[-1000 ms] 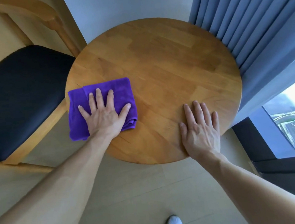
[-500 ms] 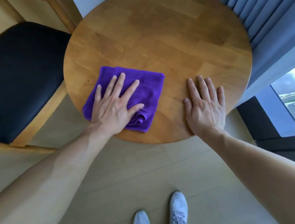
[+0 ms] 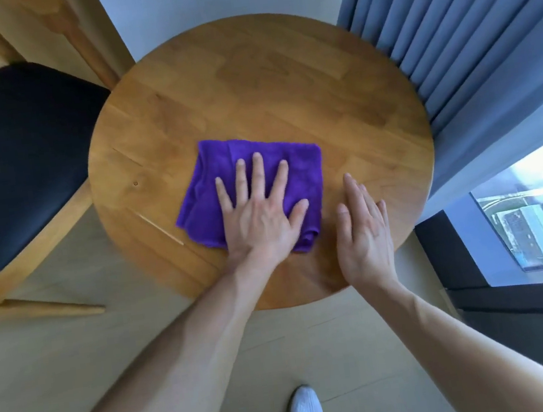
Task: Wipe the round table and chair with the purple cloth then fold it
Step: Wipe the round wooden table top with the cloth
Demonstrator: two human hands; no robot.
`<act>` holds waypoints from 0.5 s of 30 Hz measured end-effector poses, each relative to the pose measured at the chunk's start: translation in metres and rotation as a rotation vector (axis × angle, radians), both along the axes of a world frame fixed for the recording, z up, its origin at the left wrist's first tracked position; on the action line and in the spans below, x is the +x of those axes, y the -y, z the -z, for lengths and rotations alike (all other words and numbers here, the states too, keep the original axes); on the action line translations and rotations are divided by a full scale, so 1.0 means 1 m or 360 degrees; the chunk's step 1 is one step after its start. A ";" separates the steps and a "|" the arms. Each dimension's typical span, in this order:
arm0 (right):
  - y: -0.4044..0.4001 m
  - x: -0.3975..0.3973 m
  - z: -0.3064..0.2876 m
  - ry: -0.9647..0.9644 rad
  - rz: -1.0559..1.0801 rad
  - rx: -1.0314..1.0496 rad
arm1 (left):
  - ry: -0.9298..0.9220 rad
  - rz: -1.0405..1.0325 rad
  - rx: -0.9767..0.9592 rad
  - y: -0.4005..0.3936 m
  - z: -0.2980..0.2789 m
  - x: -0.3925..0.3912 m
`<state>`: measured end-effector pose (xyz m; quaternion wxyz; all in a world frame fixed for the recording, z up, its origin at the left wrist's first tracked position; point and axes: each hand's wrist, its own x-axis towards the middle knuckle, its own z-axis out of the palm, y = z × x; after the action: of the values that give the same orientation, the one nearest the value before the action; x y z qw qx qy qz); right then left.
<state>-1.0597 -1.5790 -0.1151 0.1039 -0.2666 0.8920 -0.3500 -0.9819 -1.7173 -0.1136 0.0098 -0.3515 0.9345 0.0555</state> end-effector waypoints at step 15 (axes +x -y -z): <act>0.074 0.041 -0.005 -0.0509 -0.0459 0.0737 | -0.0235 -0.0099 0.0241 0.105 0.002 0.082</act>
<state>-1.0188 -1.6527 -0.1097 0.0689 -0.4114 0.9059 -0.0730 -0.9003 -1.8223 -0.1158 -0.0344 -0.3737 0.9144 0.1521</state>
